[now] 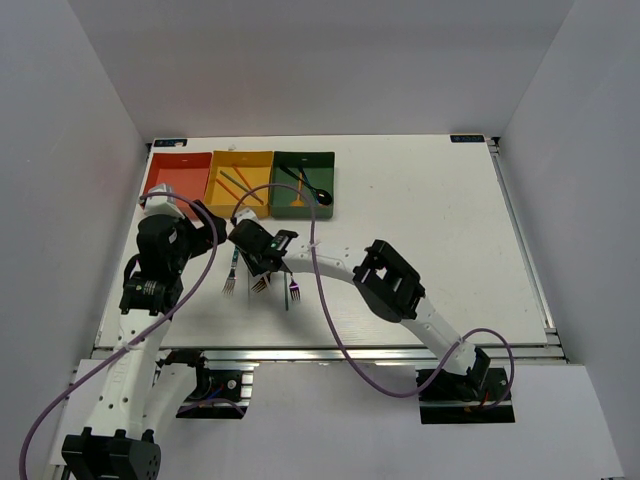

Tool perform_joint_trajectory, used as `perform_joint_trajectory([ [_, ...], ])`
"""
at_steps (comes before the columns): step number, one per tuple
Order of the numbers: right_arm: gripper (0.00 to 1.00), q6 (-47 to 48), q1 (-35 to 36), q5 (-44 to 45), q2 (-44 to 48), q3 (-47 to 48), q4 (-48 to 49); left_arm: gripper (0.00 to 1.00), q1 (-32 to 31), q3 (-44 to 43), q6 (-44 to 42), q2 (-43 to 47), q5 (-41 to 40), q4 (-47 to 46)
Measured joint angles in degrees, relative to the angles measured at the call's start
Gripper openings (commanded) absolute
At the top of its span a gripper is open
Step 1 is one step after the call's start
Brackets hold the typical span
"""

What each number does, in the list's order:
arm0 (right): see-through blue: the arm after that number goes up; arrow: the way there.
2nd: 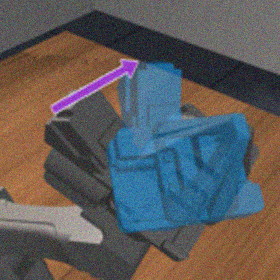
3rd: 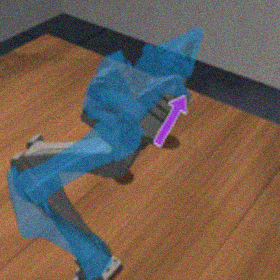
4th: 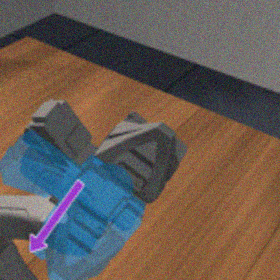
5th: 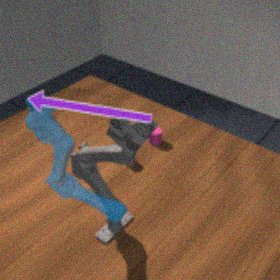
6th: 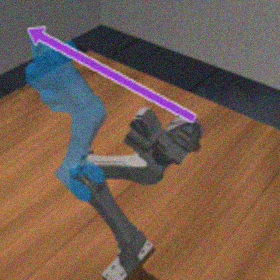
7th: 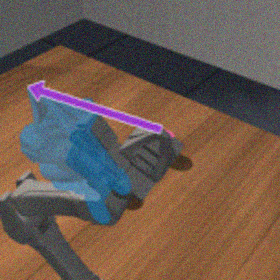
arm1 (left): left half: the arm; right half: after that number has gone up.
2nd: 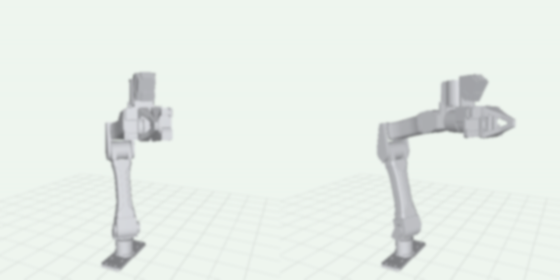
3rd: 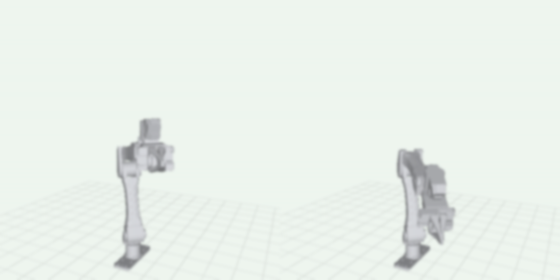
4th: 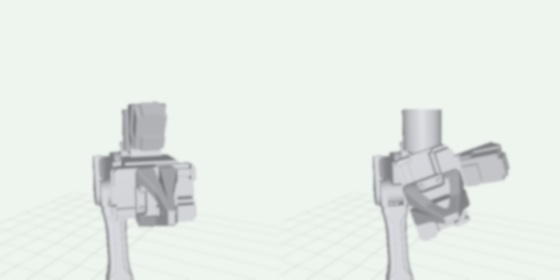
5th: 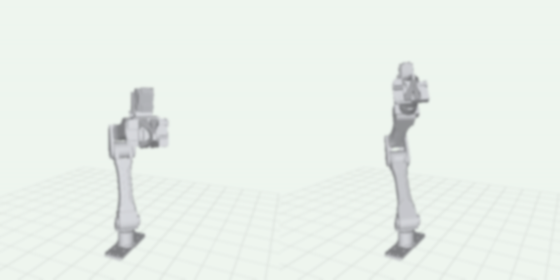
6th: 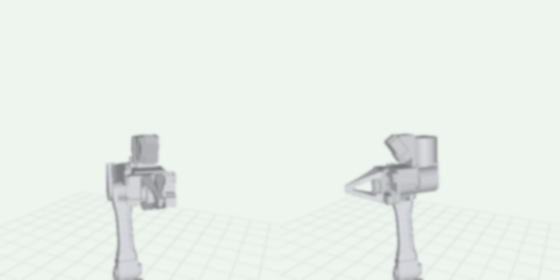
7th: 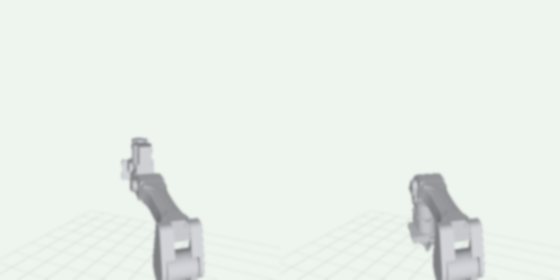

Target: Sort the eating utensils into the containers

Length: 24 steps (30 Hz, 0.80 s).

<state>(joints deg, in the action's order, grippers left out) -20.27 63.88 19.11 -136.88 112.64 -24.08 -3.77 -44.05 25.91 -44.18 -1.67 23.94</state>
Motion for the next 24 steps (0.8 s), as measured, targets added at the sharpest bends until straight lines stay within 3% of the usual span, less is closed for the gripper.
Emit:
perform_joint_trajectory([
  [4, 0.38, 0.0, 0.0, -0.4, -0.6, 0.3, 0.3, 0.98, 0.0, 0.0, 0.0, 0.1, 0.0, 0.0],
  [10, 0.12, -0.6, 0.0, -0.2, -0.6, -0.2, 0.7, 0.98, 0.0, 0.0, 0.0, 0.1, 0.0, 0.0],
  [15, 0.05, -2.7, -0.1, -0.5, 2.6, -6.0, 3.9, 0.98, 0.0, 0.0, 0.1, 0.1, 0.2, 0.0],
  [16, 0.00, -3.2, -0.5, -1.4, 3.8, -7.8, 4.5, 0.98, 0.0, 0.0, 0.2, 0.1, 0.7, 0.0],
  [24, 0.00, -6.4, -4.8, -9.5, 15.9, -23.5, 11.2, 0.98, 0.0, 5.7, 5.4, 0.0, 13.0, -6.8],
])
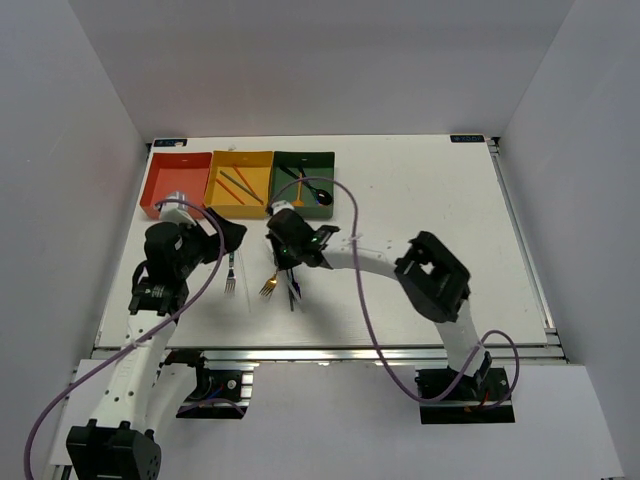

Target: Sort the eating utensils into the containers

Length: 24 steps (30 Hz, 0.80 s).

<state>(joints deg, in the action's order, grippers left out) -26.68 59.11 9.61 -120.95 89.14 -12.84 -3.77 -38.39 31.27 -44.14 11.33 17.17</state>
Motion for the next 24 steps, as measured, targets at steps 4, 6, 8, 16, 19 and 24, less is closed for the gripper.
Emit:
perform_joint_trajectory([
  [4, 0.00, -2.3, -2.9, -3.7, 11.9, -10.2, 7.6, 0.98, 0.0, 7.2, 7.3, 0.1, 10.1, -9.4],
  [6, 0.00, -3.9, -3.8, -6.4, 18.5, -15.3, 12.2, 0.98, 0.0, 10.1, 11.3, 0.1, 14.2, -14.6],
  [8, 0.00, -5.6, -4.4, -9.9, 24.7, -20.3, 17.6, 0.98, -0.1, 11.9, 15.1, 0.1, 17.4, -19.0],
  [16, 0.00, -10.5, -4.7, -21.8, 29.6, -24.0, 29.0, 0.83, -0.5, 12.5, 23.0, -0.9, 23.6, -31.6],
  [19, 0.00, -12.0, -4.7, -24.8, 29.6, -24.7, 31.0, 0.63, -0.6, 12.5, 24.5, -2.2, 24.0, -33.3],
  [24, 0.00, -13.3, -4.7, -27.1, 29.6, -25.2, 32.9, 0.14, -0.7, 12.5, 25.5, -4.1, 24.5, -34.8],
])
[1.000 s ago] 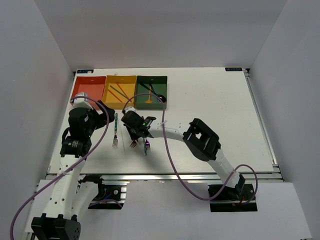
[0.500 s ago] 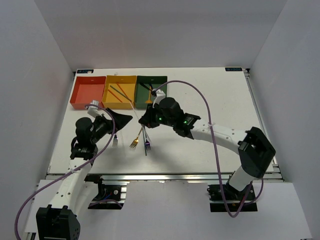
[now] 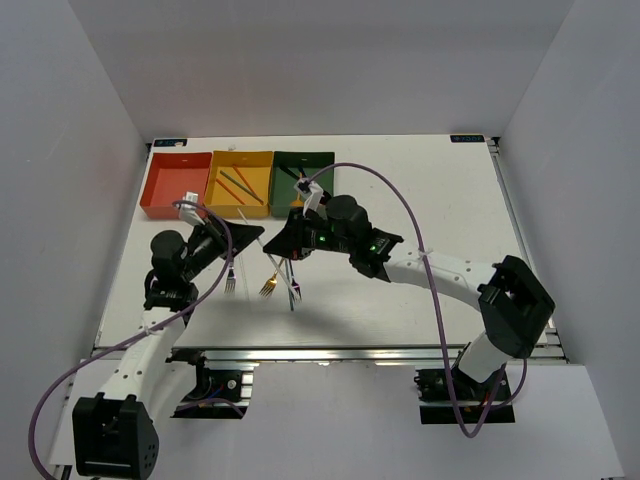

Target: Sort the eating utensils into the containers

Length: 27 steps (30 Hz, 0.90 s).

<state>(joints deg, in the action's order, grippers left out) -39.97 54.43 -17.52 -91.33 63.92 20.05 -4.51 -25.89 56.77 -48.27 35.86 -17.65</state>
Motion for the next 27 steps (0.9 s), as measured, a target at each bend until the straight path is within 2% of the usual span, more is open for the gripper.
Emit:
perform_joint_trajectory([
  [1, 0.00, 0.0, 0.0, -0.1, 0.0, -0.1, -0.2, 0.05, 0.0, -0.2, 0.4, -0.4, 0.2, -0.3],
  [2, 0.00, -0.1, 0.0, -0.4, -0.2, -0.2, -0.2, 0.00, -0.3, -0.7, 0.6, -0.7, 0.3, -0.4],
  [5, 0.44, -0.5, -0.5, -0.4, -0.2, -0.3, 0.9, 0.00, -0.7, -3.2, -0.1, -2.3, -0.2, 1.6],
  [6, 0.72, -0.9, -0.9, -0.5, -0.1, -0.5, 1.3, 0.00, -0.7, -4.7, -0.9, -3.3, -1.4, 2.9],
  [7, 0.86, -1.1, -1.4, -0.2, 0.3, -1.2, 1.6, 0.00, -0.7, -7.0, -2.0, -4.7, -3.8, 5.6],
  [8, 0.89, -1.4, -1.8, 0.3, 1.0, -2.1, 1.4, 0.00, -0.6, -9.4, -3.4, -6.5, -6.4, 8.1],
  [11, 0.89, -1.1, -3.4, 4.9, 4.7, -6.0, -0.8, 0.00, -0.5, -22.0, -8.3, -15.3, -18.2, 20.5],
  [16, 0.89, 1.0, -5.6, 11.8, 11.9, -10.6, -5.4, 0.00, 0.9, -49.7, -15.3, -37.4, -35.5, 34.1],
  [23, 0.89, 5.2, -5.7, 17.4, 18.8, -16.0, -8.4, 0.00, 3.5, -79.1, -19.3, -65.9, -43.3, 43.0],
  [25, 0.89, 6.1, -5.7, 18.3, 19.3, -17.4, -9.0, 0.07, 4.0, -85.7, -19.6, -72.6, -43.9, 45.9],
  [27, 0.89, 6.9, -5.7, 18.9, 19.2, -18.4, -9.7, 0.19, 4.2, -90.6, -19.9, -78.1, -43.9, 47.2],
])
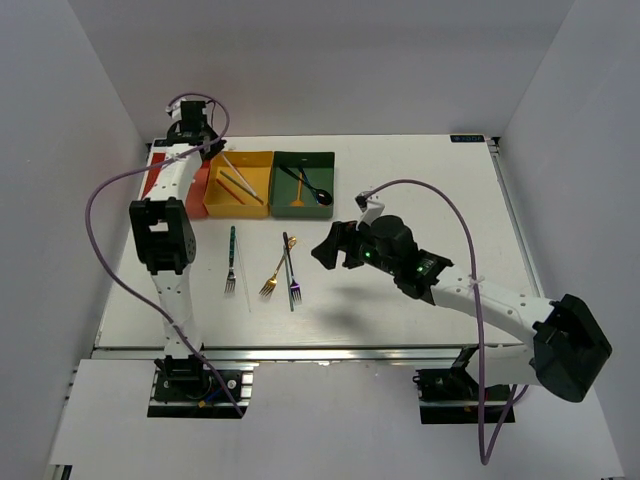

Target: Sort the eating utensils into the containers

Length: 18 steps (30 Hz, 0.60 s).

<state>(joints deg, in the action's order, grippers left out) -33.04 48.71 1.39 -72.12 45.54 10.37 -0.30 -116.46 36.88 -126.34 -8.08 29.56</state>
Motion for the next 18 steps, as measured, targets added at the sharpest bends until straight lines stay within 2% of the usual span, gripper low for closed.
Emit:
perform_joint_trajectory([
  [1, 0.89, 0.4, 0.0, 0.2, -0.2, -0.3, -0.2, 0.36, 0.1, -1.4, 0.0, -1.9, 0.1, 0.5],
  [4, 0.89, 1.4, -0.1, 0.4, -1.7, -0.3, -0.9, 0.69, 0.1, -2.4, 0.3, -5.1, 1.3, 1.4],
  [6, 0.89, 2.1, -0.2, 0.4, -4.1, 0.3, -1.6, 0.77, 0.1, -2.3, 1.0, -5.6, 2.5, 1.8],
  [7, 0.89, 2.4, -0.2, 0.4, -6.0, 1.3, -2.4, 0.94, 0.1, -2.1, 1.5, -5.5, 3.0, 1.7],
  [8, 0.89, 2.7, -0.2, 0.4, -8.0, 2.4, -3.3, 0.98, 0.1, -2.0, 1.4, -5.2, 3.3, 1.7],
  [14, 0.89, 4.4, 2.5, 5.5, -19.7, 12.2, -10.8, 0.98, 0.1, -0.9, 1.6, 0.2, 4.2, 3.1],
  [18, 0.81, 5.1, 6.8, 10.8, -25.9, 20.4, -15.0, 0.98, 0.1, 7.2, 0.6, 13.5, 4.2, 2.3],
])
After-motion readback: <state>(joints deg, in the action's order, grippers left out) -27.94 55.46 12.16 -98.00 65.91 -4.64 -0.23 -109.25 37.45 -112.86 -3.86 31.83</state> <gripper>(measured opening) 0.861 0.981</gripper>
